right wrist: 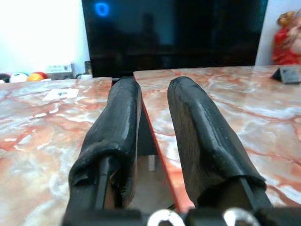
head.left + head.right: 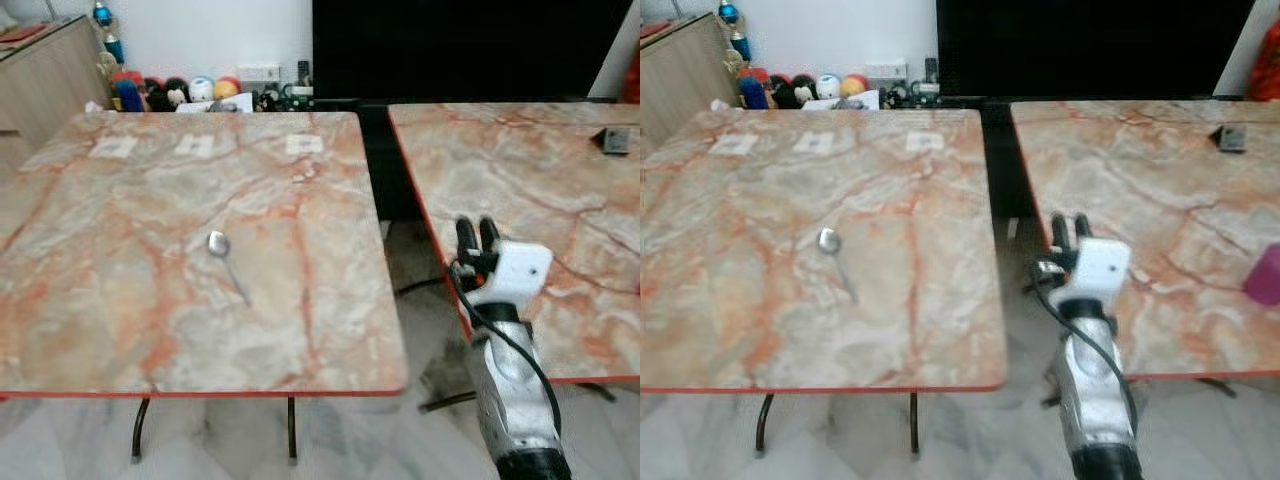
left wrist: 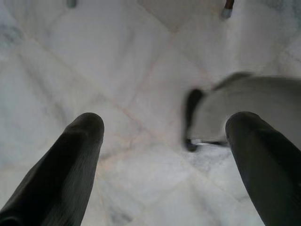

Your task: Setting the table

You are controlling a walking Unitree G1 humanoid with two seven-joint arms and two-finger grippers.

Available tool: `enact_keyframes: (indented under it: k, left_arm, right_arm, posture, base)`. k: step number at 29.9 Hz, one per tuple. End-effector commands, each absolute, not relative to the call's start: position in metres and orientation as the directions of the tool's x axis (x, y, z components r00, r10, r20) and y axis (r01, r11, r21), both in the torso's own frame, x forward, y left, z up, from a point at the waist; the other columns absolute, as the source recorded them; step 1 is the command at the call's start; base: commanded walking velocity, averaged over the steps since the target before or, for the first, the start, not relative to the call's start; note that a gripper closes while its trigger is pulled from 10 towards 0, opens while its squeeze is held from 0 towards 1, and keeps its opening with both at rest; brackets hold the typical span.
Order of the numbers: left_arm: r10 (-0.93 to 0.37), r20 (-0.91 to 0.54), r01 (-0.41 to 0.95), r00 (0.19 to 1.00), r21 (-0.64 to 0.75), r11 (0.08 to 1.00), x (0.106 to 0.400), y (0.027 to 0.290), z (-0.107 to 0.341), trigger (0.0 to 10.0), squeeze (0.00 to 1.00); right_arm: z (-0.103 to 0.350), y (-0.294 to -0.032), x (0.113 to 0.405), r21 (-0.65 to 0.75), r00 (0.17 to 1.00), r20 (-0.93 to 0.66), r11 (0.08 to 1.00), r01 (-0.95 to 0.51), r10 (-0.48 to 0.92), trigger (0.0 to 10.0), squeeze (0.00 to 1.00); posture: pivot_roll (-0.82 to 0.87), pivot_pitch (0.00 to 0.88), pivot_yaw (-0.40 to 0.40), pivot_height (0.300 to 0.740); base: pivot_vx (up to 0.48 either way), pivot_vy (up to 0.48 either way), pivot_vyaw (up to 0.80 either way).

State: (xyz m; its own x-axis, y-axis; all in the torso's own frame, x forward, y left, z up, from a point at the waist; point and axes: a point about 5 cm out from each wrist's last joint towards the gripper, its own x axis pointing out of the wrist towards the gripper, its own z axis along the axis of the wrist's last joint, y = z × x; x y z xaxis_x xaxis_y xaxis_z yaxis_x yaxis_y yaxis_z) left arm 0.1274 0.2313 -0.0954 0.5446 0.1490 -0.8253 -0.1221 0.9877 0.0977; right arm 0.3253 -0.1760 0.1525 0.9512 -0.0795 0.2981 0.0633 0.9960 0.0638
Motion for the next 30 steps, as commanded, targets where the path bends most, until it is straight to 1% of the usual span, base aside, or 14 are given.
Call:
enact_keyframes:
  k: [1, 13, 23, 30]
  left_arm:
    - [0.162, -0.833, -0.132, 0.529, 0.108, 0.985, 0.1232, 0.2358, -0.096, 10.0, 0.0]
    - [0.159, -0.828, -0.13, 0.538, 0.105, 0.986, 0.1297, 0.2323, -0.0949, 10.0, 0.0]
    - [0.153, -0.822, -0.129, 0.549, 0.098, 0.987, 0.1305, 0.2326, -0.0942, 10.0, 0.0]
    - [0.149, -0.83, -0.122, 0.537, 0.098, 0.988, 0.1254, 0.2322, -0.096, 10.0, 0.0]
  right_arm:
    - [0.1584, -0.1683, 0.3284, 0.069, 0.948, 0.312, 0.997, 0.041, -0.06, 10.0, 0.0]
    - [0.1561, -0.168, 0.3289, 0.067, 0.953, 0.3, 0.997, 0.035, -0.053, 10.0, 0.0]
    - [0.1553, -0.1661, 0.3307, 0.067, 0.955, 0.293, 0.997, 0.027, -0.045, 10.0, 0.0]
    - [0.1543, -0.1665, 0.3308, 0.066, 0.957, 0.288, 0.997, 0.026, -0.044, 10.0, 0.0]
  posture:
    - [0.01, 0.093, -0.021, 0.74]
    - [0.02, 0.093, -0.023, 0.74]
    - [0.02, 0.087, -0.022, 0.74]
    - [0.01, 0.082, -0.022, 0.74]
  base:
    - [0.0, 0.48, 0.0]
    - [0.0, 0.459, 0.0]
    - [0.0, 0.0, 0.0]
    - [0.0, 0.0, 0.0]
